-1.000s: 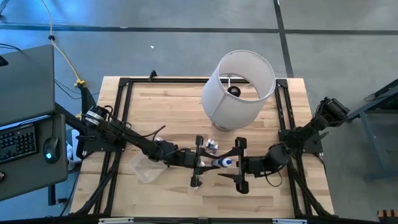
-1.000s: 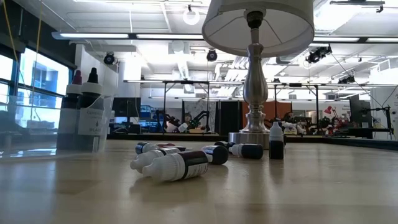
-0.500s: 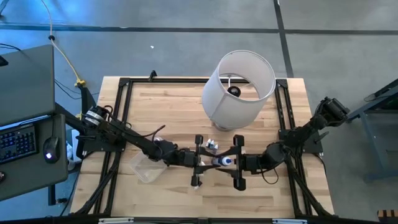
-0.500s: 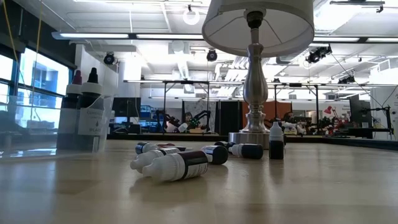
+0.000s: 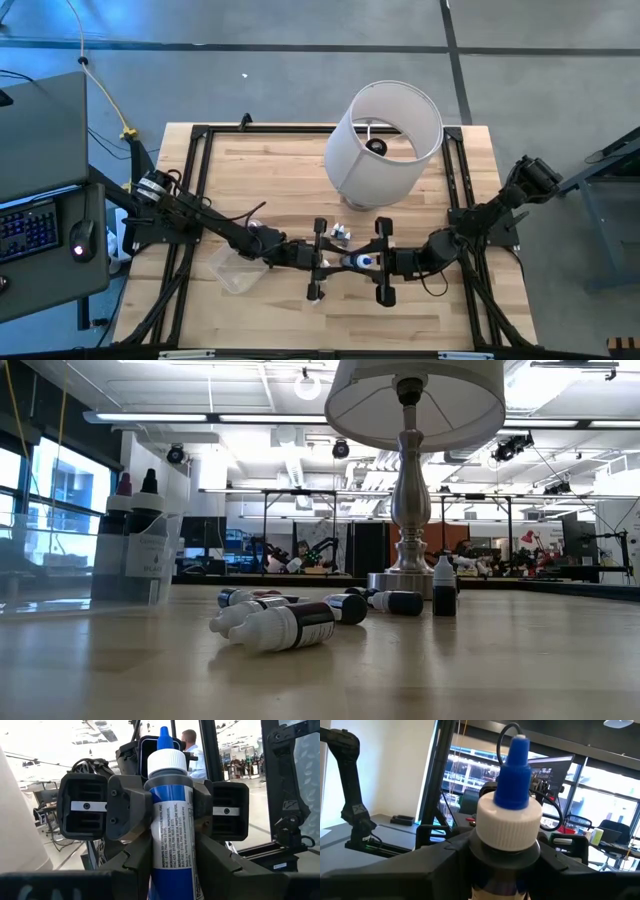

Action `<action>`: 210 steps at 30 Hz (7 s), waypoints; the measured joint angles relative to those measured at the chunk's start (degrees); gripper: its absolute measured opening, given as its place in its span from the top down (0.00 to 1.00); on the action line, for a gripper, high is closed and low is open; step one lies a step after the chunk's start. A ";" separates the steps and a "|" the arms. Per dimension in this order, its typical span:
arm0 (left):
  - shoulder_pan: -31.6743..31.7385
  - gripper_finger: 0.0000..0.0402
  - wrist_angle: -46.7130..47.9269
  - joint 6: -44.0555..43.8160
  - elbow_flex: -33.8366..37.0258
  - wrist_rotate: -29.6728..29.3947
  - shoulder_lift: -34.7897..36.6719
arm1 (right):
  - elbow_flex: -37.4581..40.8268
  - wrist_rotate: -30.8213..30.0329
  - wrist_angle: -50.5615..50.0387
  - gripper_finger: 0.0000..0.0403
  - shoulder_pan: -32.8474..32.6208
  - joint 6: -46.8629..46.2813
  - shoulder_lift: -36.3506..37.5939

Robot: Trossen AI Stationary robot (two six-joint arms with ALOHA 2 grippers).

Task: Pick & Place food coloring
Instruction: Put the blue food coloring bottle into the transparent bin, then put the green food coloring bottle into the transparent bin

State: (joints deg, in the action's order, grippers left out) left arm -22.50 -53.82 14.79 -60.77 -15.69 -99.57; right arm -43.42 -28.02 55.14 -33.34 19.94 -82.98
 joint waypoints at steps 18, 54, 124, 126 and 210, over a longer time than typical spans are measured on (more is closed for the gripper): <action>-3.46 0.37 8.30 0.22 -0.07 -8.45 1.64 | 0.09 -6.12 -8.13 0.70 -0.22 -5.87 0.00; -12.81 0.42 46.64 -24.15 -0.09 -25.76 9.25 | -20.64 3.05 -20.00 0.69 6.12 -15.37 -27.06; -38.16 0.73 112.44 -91.65 3.16 -45.09 24.61 | -20.63 -27.03 -39.50 0.44 -5.29 -6.86 -8.80; -38.37 0.73 113.39 -95.42 5.62 -46.89 24.65 | -20.63 -26.89 -39.50 0.44 -4.93 -6.12 -8.79; -15.80 0.60 74.61 -61.09 -2.12 -13.05 6.17 | -20.52 -4.81 -85.77 0.44 0.37 -59.16 -9.27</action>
State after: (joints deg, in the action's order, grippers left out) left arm -38.30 20.79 -46.30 -62.89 -28.74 -93.40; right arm -63.94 -32.84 -30.63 -32.97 -39.22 -92.25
